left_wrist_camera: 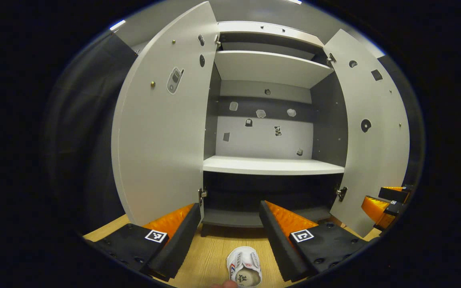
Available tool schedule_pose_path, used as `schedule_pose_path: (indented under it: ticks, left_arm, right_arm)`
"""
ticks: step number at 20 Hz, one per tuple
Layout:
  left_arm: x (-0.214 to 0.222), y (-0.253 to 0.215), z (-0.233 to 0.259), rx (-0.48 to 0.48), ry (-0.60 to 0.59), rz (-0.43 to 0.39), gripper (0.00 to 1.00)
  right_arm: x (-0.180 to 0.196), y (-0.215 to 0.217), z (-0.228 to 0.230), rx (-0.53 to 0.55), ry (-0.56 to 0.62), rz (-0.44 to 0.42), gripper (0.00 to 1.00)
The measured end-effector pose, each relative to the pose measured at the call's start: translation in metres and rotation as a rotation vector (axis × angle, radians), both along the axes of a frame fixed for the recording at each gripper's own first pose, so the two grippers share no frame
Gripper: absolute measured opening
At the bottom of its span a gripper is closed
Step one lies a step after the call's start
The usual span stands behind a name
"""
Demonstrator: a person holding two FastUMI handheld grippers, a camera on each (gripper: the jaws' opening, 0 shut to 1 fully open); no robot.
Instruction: Grab one shoe with the right hand and put it into the shoe cabinet, grab the other shoe with the left hand and put it into the shoe cabinet; then close the right door with the right hand and the left door with the left hand.
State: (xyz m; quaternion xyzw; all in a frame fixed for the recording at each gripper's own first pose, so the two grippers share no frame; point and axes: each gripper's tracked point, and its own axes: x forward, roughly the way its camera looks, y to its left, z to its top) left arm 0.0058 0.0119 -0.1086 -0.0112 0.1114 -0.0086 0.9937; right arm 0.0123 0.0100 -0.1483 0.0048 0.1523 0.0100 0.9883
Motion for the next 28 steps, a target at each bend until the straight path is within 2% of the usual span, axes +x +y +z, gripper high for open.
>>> schedule_pose_path:
  ticks: [3, 7, 9, 12, 15, 16, 20, 23, 24, 28]
  left_arm:
    - [-0.010, -0.002, -0.052, -0.033, 0.111, -0.019, 0.96]
    - [-0.026, 0.001, -0.128, -0.031, 0.246, -0.040, 0.97]
    - [-0.039, -0.003, -0.162, -0.023, 0.325, -0.071, 0.99]
    - [-0.054, -0.006, -0.202, -0.026, 0.419, -0.084, 0.97]
    - [-0.058, -0.001, -0.222, -0.006, 0.458, -0.073, 1.00]
    - [-0.056, -0.003, -0.227, -0.011, 0.465, -0.073, 0.97]
    - [-0.050, -0.006, -0.245, -0.007, 0.494, -0.089, 0.98]
    - [-0.046, -0.009, -0.253, 0.003, 0.501, -0.117, 0.98]
    - [-0.049, -0.007, -0.252, 0.011, 0.505, -0.124, 1.00]
    - [-0.060, 0.006, -0.256, 0.046, 0.515, -0.124, 0.97]
  right_arm:
    - [-0.016, -0.003, -0.062, -0.013, 0.145, -0.002, 0.92]
    - [-0.041, -0.007, -0.143, -0.048, 0.312, 0.005, 0.93]
    - [-0.051, -0.009, -0.177, -0.099, 0.388, 0.025, 0.92]
    - [-0.065, -0.008, -0.210, -0.118, 0.472, 0.041, 0.93]
    - [-0.056, -0.011, -0.218, -0.108, 0.475, 0.018, 0.90]
    - [-0.052, -0.012, -0.221, -0.112, 0.475, 0.017, 0.90]
    - [-0.033, -0.011, -0.233, -0.130, 0.461, 0.047, 0.90]
    - [-0.014, -0.007, -0.239, -0.132, 0.432, 0.071, 0.89]
    - [-0.012, -0.008, -0.243, -0.125, 0.445, 0.068, 0.89]
    - [-0.004, -0.012, -0.251, -0.139, 0.447, 0.046, 0.87]
